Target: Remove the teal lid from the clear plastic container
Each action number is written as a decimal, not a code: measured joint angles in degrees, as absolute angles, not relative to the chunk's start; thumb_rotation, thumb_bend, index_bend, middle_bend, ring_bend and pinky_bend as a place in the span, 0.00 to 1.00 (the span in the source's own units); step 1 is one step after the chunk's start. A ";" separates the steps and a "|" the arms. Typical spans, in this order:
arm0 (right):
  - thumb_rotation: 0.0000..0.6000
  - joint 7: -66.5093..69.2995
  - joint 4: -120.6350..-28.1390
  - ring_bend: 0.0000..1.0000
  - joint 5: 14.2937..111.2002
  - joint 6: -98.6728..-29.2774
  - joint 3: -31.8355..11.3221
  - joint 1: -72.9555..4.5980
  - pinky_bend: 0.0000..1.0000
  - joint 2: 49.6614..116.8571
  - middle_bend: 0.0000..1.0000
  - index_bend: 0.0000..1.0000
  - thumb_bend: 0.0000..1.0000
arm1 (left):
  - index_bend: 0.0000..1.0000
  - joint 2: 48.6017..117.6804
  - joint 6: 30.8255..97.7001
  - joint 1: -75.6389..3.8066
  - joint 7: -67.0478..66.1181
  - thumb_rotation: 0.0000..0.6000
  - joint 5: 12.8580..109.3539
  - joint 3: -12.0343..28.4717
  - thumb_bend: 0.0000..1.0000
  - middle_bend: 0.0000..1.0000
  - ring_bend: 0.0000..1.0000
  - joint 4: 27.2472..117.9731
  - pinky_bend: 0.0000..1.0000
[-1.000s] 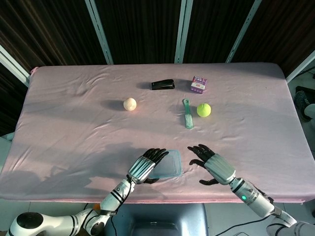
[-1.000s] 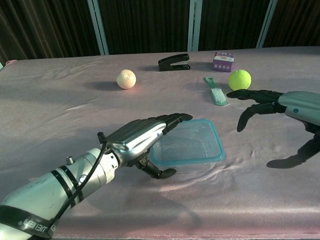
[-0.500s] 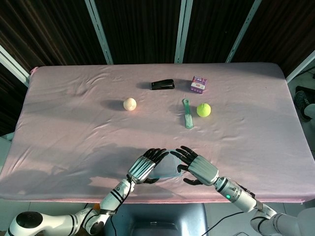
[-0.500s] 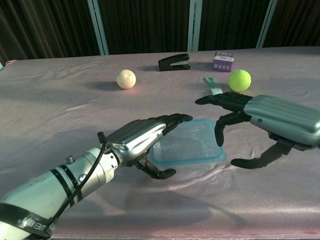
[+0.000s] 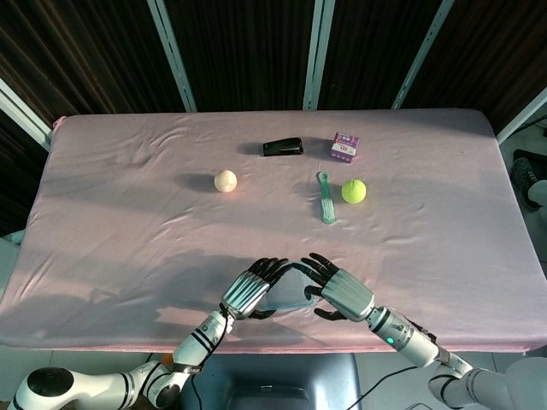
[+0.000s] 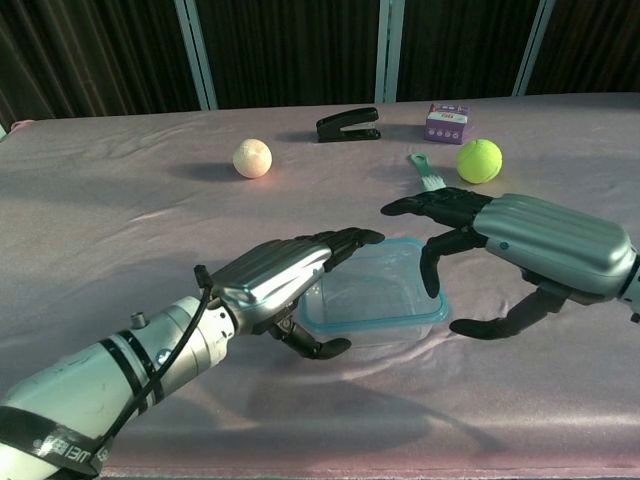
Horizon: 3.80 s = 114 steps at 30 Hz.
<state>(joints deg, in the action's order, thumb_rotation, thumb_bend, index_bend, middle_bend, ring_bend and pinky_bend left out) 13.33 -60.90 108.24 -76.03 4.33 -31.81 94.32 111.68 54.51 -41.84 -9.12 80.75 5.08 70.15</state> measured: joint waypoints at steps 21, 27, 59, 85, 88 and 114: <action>1.00 11.62 -62.66 0.00 105.80 -74.38 4.83 -33.49 0.00 94.70 0.17 0.66 0.38 | 0.00 111.54 54.59 -41.68 -9.50 1.00 81.01 4.61 0.31 0.57 0.49 70.48 0.45; 1.00 11.50 -62.91 0.00 105.44 -74.29 4.95 -33.74 0.00 94.87 0.17 0.66 0.38 | 0.00 111.57 54.73 -41.55 -9.68 1.00 81.16 4.37 0.31 0.57 0.50 70.50 0.46; 1.00 11.84 -63.94 0.00 104.23 -76.06 3.34 -35.24 0.02 94.71 0.18 0.66 0.41 | 0.00 111.78 55.53 -40.97 -9.93 1.00 83.59 2.33 0.31 0.59 0.52 70.20 0.47; 1.00 11.07 -61.72 0.06 105.48 -78.40 3.53 -36.09 0.09 96.91 0.24 0.85 0.55 | 0.00 109.88 57.30 -40.46 -6.33 1.00 86.47 1.57 0.31 0.52 0.43 72.04 0.37; 1.00 11.00 -61.43 0.06 105.65 -78.96 3.57 -36.00 0.09 97.01 0.25 0.86 0.57 | 0.00 109.65 57.09 -40.68 -5.77 1.00 86.78 1.53 0.31 0.46 0.36 72.15 0.27; 1.00 10.38 -63.95 0.08 106.73 -85.96 1.98 -35.05 0.13 91.58 0.26 0.87 0.57 | 0.00 105.98 61.94 -41.64 0.58 1.00 92.33 1.31 0.31 0.00 0.00 71.34 0.00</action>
<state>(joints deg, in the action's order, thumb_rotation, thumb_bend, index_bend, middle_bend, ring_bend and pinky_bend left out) 10.38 -63.95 106.73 -85.96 1.98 -35.05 91.58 105.98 61.94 -41.64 0.58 92.33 1.31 71.34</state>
